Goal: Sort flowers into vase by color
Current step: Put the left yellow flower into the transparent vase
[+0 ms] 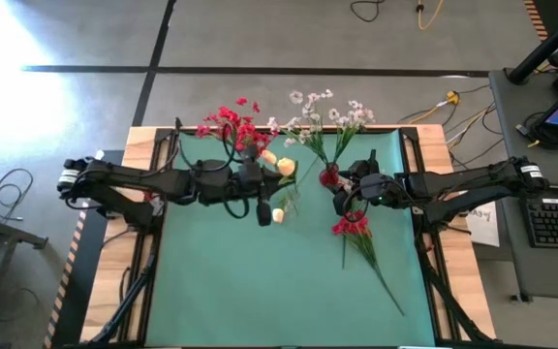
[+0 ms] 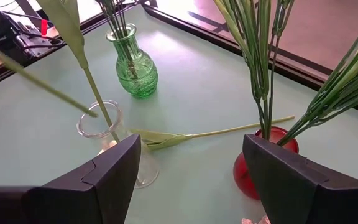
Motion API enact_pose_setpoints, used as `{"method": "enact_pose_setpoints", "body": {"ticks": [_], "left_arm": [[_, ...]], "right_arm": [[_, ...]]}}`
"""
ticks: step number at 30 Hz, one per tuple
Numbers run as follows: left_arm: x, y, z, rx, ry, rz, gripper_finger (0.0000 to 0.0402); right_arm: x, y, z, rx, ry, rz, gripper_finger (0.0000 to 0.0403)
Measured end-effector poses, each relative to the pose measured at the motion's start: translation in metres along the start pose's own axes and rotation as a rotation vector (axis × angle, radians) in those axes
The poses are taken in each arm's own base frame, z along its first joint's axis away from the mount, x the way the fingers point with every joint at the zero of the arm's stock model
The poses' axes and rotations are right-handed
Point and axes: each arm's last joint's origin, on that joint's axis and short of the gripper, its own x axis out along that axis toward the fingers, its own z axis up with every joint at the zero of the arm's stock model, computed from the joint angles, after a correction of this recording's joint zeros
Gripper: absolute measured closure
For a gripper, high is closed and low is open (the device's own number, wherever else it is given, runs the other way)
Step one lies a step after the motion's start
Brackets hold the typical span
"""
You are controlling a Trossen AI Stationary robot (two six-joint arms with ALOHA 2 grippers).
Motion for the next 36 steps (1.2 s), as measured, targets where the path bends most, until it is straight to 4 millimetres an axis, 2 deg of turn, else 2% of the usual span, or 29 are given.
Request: {"method": "enact_pose_setpoints", "body": {"ticks": [9,27,31,36], "left_arm": [[0.012,0.010,-0.012,-0.037,0.049,0.043,0.0401],[0.012,0.012,-0.019,-0.089,0.110,0.099,0.0400],[0.012,0.012,-0.021,-0.110,0.125,0.100,0.0381],[0.012,0.012,-0.023,-0.112,0.145,0.102,0.0339]], "right_arm": [[0.000,0.000,0.000,-0.004,0.005,-0.001,0.0129],[0.000,0.000,-0.001,-0.006,0.006,-0.002,0.0129],[0.000,0.000,-0.001,-0.006,0.007,-0.001,0.0129],[0.000,0.000,-0.001,-0.005,0.018,0.016,0.0129]]}}
